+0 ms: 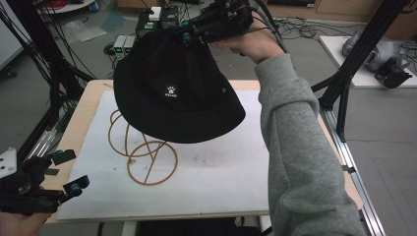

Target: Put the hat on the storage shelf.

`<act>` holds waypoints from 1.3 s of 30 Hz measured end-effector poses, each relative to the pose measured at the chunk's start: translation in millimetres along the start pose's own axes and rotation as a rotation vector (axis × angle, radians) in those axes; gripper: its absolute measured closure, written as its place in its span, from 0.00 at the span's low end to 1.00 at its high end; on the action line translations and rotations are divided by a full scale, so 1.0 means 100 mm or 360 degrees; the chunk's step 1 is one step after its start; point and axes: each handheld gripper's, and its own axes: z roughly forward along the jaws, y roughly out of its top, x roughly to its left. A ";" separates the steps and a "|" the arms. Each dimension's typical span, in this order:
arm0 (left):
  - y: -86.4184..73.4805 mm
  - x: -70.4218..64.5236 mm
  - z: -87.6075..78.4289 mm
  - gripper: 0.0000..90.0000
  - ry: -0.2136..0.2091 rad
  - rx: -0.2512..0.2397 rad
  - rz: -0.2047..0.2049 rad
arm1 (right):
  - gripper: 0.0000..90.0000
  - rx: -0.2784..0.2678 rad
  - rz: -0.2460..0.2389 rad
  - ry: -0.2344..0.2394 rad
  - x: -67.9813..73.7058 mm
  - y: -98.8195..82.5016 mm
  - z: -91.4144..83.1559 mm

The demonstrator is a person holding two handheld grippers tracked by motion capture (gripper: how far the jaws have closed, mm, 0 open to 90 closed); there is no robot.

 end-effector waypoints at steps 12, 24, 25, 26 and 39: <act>0.01 -0.07 -0.03 0.07 -0.0011 -0.0002 0.0009 | 0.95 0.0027 -0.0026 0.0163 -0.03 0.08 0.43; -0.01 -0.11 -0.11 0.07 0.0017 0.0002 0.0018 | 0.95 0.0039 -0.0064 0.0383 -0.11 0.15 0.90; -0.01 -0.12 -0.11 0.07 0.0020 -0.0001 0.0015 | 0.95 0.0046 -0.0059 0.0399 -0.12 0.15 0.94; -0.02 -0.12 -0.12 0.07 0.0021 0.0002 0.0015 | 0.95 0.0054 -0.0070 0.0401 -0.11 0.15 0.97; -0.02 -0.13 -0.14 0.07 0.0034 -0.0001 0.0016 | 0.94 0.0072 -0.0073 0.0399 -0.13 0.17 1.14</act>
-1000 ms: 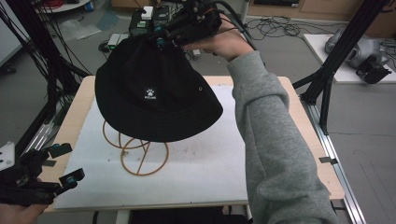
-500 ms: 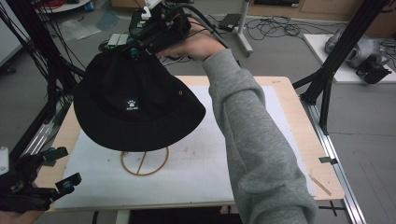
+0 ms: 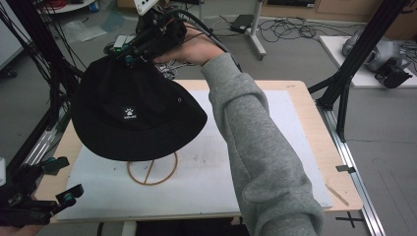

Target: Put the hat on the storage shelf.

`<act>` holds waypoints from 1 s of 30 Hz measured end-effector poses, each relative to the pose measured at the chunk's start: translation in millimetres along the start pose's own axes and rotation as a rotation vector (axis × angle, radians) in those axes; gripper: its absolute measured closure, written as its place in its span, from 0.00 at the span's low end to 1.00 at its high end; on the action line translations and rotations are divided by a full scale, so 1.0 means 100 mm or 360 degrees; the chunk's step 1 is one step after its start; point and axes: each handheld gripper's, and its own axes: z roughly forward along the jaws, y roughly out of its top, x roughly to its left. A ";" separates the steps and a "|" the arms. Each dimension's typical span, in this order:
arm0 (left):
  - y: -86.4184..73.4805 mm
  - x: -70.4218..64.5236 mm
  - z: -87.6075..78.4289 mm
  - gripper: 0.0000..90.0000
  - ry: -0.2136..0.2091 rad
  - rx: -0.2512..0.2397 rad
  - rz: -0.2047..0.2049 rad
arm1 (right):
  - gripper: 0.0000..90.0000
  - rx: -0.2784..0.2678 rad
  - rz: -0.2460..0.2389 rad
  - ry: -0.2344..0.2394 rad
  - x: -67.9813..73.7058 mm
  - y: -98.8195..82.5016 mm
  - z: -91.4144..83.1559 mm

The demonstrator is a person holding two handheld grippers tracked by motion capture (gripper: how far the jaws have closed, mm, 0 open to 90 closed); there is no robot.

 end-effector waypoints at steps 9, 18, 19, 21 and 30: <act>0.00 -0.01 0.03 0.07 -0.0004 0.0014 0.0000 | 0.94 0.0018 0.0012 -0.0015 0.01 -0.08 0.07; -0.02 0.01 0.05 0.07 -0.0006 0.0028 -0.0001 | 0.94 0.0030 0.0044 -0.0001 -0.02 -0.23 0.21; -0.02 0.01 0.05 0.07 -0.0006 0.0028 -0.0001 | 0.94 0.0030 0.0049 0.0007 -0.02 -0.25 0.23; -0.02 0.01 0.05 0.07 -0.0006 0.0028 -0.0002 | 0.94 0.0030 0.0056 0.0018 -0.03 -0.28 0.26; -0.02 0.00 0.07 0.07 -0.0008 0.0033 -0.0005 | 0.94 0.0038 0.0098 0.0056 -0.01 -0.43 0.38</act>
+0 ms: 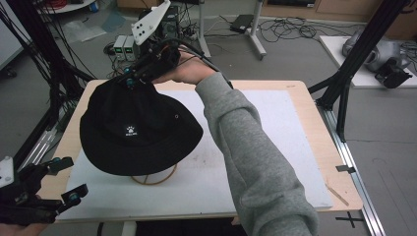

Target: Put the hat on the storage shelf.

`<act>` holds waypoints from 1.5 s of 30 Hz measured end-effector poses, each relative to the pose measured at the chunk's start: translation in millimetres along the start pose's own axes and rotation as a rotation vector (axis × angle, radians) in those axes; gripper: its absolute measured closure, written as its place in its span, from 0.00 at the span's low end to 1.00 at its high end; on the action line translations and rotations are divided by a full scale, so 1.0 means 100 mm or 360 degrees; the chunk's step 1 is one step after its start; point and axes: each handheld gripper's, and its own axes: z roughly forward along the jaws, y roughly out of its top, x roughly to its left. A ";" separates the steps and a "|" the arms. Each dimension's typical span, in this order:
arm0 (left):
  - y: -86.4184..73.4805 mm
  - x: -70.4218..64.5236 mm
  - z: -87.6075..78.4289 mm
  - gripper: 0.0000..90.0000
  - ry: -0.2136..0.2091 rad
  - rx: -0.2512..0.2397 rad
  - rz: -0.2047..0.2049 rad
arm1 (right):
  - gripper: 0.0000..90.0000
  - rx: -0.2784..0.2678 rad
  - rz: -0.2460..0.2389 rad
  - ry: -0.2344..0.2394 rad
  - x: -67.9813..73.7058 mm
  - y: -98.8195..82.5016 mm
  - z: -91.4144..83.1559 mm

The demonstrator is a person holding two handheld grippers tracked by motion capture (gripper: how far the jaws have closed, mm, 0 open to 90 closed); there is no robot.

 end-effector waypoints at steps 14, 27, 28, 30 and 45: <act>-0.01 0.00 0.05 0.07 -0.0007 0.0024 0.0000 | 0.91 0.0016 0.0042 0.0003 0.03 -0.16 0.10; -0.02 0.01 0.05 0.07 -0.0007 0.0022 -0.0006 | 0.64 -0.0058 0.0090 -0.0055 0.01 -0.15 0.05; -0.02 0.01 0.05 0.07 -0.0004 0.0023 -0.0009 | 0.58 -0.0071 0.0091 -0.0073 0.02 -0.15 0.04; -0.02 0.01 0.05 0.07 -0.0004 0.0022 -0.0011 | 0.50 -0.0085 0.0110 -0.0112 0.01 -0.14 0.02; -0.01 0.02 0.03 0.07 -0.0009 0.0009 -0.0011 | 0.14 -0.0215 0.0138 -0.0234 0.05 -0.11 -0.04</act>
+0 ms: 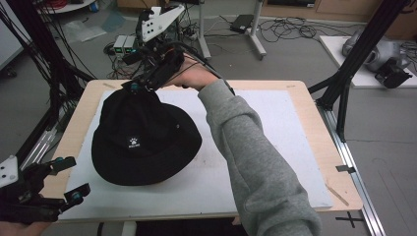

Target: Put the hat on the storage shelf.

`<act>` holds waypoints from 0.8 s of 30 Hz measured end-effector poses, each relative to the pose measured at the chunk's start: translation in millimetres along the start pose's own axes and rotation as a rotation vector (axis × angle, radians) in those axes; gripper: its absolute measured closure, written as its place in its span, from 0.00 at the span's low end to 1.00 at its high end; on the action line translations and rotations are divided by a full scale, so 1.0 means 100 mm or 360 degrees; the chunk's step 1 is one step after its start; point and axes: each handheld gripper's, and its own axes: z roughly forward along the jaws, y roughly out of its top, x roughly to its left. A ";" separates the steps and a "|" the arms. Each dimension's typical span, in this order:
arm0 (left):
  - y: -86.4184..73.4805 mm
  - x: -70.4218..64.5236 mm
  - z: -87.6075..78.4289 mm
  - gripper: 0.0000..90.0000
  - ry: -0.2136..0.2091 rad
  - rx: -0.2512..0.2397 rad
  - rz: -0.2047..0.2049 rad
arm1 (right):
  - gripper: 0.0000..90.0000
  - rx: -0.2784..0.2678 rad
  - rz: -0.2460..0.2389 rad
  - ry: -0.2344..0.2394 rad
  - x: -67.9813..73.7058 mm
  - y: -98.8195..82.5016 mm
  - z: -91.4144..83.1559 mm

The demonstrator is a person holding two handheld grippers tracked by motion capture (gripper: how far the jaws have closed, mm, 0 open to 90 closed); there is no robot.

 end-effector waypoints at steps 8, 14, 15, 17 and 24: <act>0.00 0.01 0.03 0.07 -0.0003 0.0009 0.0003 | 0.14 -0.0022 -0.0008 -0.0034 0.04 0.01 -0.10; 0.00 0.02 0.05 0.07 -0.0011 0.0011 -0.0001 | 0.14 -0.0070 0.0026 -0.0070 0.06 -0.05 -0.25; 0.00 0.02 0.06 0.07 -0.0012 0.0016 0.0000 | 0.14 -0.0066 0.0034 -0.0075 0.07 -0.06 -0.27; 0.00 0.02 0.08 0.07 -0.0015 0.0018 -0.0005 | 0.14 -0.0075 0.0042 -0.0091 0.08 -0.09 -0.33; 0.00 0.04 0.14 0.07 -0.0020 0.0024 0.0001 | 0.14 -0.0057 0.0123 -0.0132 0.13 -0.23 -0.55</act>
